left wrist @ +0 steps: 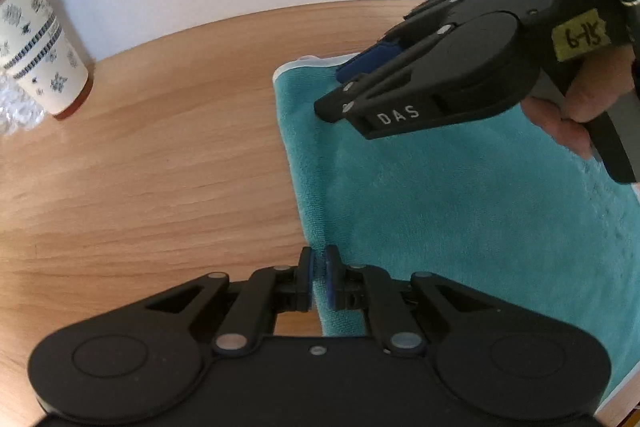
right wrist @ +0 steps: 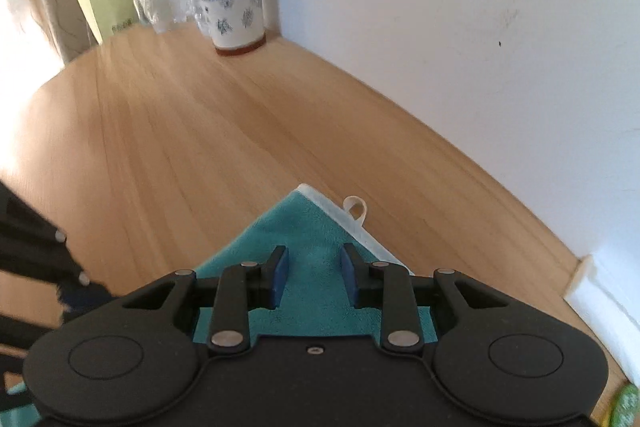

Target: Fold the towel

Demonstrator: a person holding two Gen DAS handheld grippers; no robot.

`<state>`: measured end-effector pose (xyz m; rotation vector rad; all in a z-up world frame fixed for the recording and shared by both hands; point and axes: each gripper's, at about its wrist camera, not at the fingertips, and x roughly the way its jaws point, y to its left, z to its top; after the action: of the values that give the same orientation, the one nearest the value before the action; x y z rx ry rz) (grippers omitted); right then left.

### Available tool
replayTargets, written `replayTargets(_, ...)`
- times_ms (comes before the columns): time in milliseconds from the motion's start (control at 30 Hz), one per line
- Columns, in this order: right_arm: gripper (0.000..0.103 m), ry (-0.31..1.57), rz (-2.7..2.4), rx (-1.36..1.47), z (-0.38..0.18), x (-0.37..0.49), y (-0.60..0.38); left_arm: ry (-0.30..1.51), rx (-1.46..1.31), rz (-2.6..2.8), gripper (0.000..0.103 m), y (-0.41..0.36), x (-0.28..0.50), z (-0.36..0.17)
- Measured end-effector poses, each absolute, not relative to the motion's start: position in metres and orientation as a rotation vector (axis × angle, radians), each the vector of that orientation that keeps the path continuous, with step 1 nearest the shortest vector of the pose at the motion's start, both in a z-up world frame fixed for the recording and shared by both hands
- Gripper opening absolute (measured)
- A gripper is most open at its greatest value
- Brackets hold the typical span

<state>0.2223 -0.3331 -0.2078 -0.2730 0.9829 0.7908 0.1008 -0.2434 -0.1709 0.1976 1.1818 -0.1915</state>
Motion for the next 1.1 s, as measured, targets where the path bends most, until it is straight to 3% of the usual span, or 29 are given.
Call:
replayTargets(233, 0.033, 0.971, 0.795, -0.241, -0.193, 0.227, -0.328, 1.199, 0.161, -0.181, 0.011, -0.239, 0.107, -0.169)
replayTargets(400, 0.034, 0.941, 0.772, -0.389, -0.207, 0.216, -0.313, 1.205, 0.132, -0.192, 0.011, -0.233, 0.108, -0.168)
replayTargets(833, 0.044, 1.115, 0.528, -0.225, -0.166, 0.151, -0.381, 1.208, 0.138, -0.243, 0.022, -0.229, 0.113, -0.164)
replayTargets(933, 0.044, 1.170, 0.442, -0.195, -0.170, 0.126, -0.388, 1.198, 0.140, -0.281, 0.044, -0.230, 0.112, -0.158)
replayTargets(1100, 0.046, 1.210, 0.323, -0.127, -0.176, 0.091, -0.392, 1.184, 0.177, -0.331, 0.062, -0.231, 0.104, -0.148)
